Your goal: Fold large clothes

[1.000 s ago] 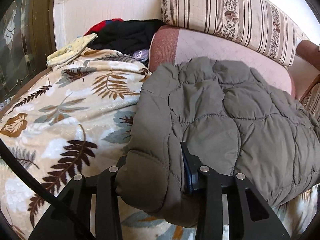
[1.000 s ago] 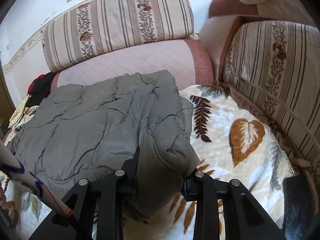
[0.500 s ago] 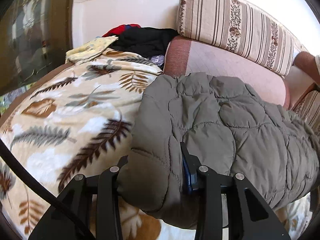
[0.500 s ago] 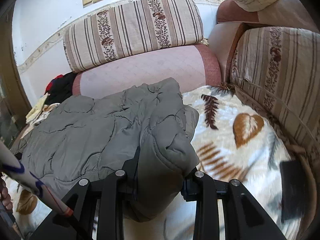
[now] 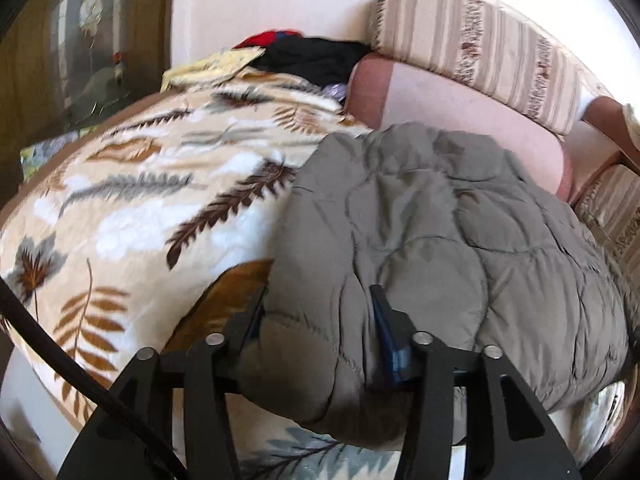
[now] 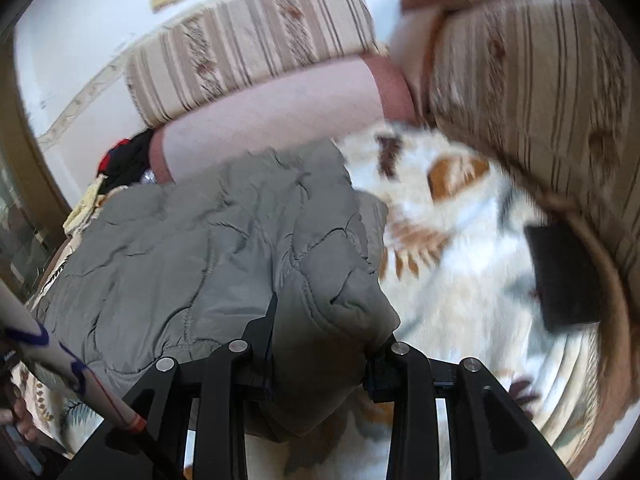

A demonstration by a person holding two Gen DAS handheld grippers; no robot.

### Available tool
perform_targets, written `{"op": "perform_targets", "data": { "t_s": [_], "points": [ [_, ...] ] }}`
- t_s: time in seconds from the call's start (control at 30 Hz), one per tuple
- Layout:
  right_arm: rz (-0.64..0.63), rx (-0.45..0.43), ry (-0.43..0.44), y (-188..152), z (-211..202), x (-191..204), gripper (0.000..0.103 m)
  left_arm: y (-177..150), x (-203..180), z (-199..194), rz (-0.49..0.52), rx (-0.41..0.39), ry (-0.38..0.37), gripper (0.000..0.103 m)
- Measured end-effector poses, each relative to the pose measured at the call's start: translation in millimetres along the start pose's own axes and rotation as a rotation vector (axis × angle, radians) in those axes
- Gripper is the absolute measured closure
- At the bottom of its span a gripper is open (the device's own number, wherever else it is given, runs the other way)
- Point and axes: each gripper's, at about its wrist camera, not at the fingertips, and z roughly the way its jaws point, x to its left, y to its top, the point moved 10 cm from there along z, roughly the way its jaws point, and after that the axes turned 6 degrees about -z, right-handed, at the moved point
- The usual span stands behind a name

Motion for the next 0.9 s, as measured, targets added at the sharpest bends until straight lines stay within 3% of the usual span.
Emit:
{"op": "perform_targets", "data": {
  "t_s": [0.17, 0.2, 0.3, 0.4, 0.47, 0.5, 0.63, 0.73, 0.83, 0.9],
  "points": [
    [0.164, 0.118, 0.052, -21.2, 23.7, -26.2, 0.050, 2.6, 25.1, 2.4, -0.062, -0.015, 0.069, 0.027],
    [0.189, 0.127, 0.058, -23.1, 25.0, -30.2, 0.043, 2.1, 27.4, 3.1, -0.070, -0.012, 0.070, 0.026],
    [0.266, 0.163, 0.085, -31.0, 25.1, -43.2, 0.036, 0.0, 34.6, 0.7, -0.094, -0.011, 0.078, 0.026],
    [0.356, 0.169, 0.129, -38.1, 14.3, -55.0, 0.033, 0.2, 46.0, -8.5, -0.119, -0.040, 0.112, 0.026],
    [0.402, 0.168, 0.153, -43.3, 6.6, -61.5, 0.033, 1.5, 59.9, -16.8, -0.151, -0.074, 0.173, 0.026],
    [0.415, 0.168, 0.152, -45.9, 2.9, -65.9, 0.033, 3.8, 68.4, -21.4, -0.165, -0.096, 0.214, 0.026],
    [0.456, 0.127, 0.082, -47.7, -14.8, -90.0, 0.034, 9.5, 79.8, -36.2, -0.199, -0.156, 0.243, 0.026],
    [0.377, 0.005, -0.064, -32.0, -41.8, -99.5, 0.042, 11.8, 51.8, -48.4, -0.115, -0.212, 0.209, 0.026],
    [0.222, -0.100, -0.030, -7.2, -56.8, -62.1, 0.042, 5.0, -3.4, -54.5, 0.021, -0.235, 0.125, 0.026],
    [0.095, -0.108, 0.009, -1.5, -52.9, -23.8, 0.042, -4.3, -42.0, -54.7, 0.094, -0.229, 0.063, 0.026]
  ]
}}
